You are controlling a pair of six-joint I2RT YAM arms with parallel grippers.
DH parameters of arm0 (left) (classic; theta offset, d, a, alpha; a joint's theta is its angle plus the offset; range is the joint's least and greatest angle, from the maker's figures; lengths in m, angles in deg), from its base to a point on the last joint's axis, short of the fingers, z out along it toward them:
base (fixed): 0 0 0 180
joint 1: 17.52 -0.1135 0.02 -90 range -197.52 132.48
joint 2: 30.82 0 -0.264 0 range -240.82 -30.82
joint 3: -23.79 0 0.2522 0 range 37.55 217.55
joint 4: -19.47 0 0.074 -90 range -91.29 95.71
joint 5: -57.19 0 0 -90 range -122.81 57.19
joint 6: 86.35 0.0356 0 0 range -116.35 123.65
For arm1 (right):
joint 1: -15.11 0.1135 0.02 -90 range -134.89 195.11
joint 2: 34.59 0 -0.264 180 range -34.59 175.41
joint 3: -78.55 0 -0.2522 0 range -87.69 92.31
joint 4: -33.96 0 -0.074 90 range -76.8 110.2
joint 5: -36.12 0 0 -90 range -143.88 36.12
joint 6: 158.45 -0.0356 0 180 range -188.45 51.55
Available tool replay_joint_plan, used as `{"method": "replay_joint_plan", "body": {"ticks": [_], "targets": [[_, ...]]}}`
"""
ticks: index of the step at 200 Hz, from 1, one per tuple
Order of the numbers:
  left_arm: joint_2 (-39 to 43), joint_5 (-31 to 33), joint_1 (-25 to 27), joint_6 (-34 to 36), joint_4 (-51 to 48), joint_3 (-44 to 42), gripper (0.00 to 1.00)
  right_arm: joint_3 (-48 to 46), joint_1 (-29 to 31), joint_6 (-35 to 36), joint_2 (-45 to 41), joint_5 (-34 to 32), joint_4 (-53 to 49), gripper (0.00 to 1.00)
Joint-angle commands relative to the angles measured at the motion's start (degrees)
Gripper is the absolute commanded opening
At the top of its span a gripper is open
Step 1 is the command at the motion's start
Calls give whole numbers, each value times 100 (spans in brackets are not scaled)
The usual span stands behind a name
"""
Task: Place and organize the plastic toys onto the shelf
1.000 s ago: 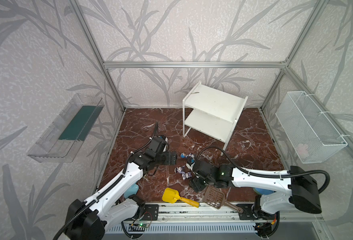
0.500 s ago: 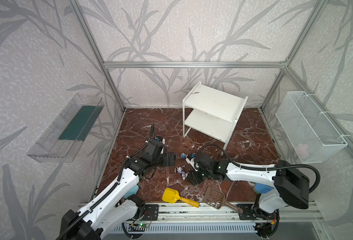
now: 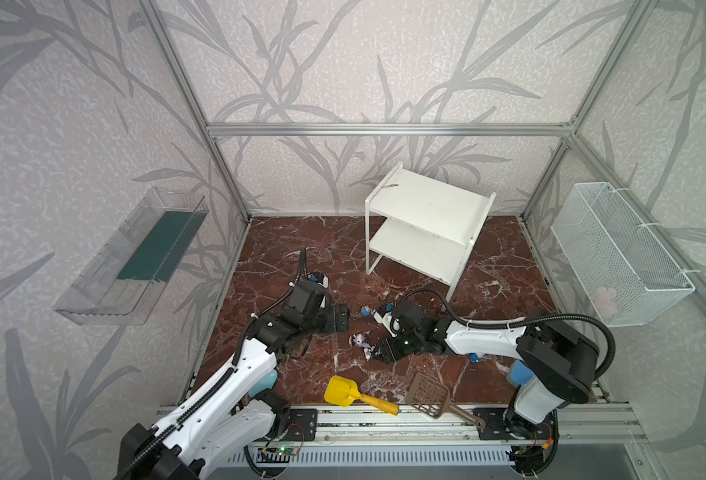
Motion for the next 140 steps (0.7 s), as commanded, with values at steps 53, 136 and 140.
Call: {"method": "replay_joint_plan", "body": {"ticks": [53, 136, 140], "targets": [[118, 77, 20, -74, -135, -85, 99, 92, -45, 142, 170, 190, 51, 38], [-78, -221, 28, -87, 24, -117, 99, 282, -46, 966, -269, -296, -893, 23], [-76, -247, 24, -82, 42, -115, 99, 280, -45, 993, -304, -325, -923, 23]]}}
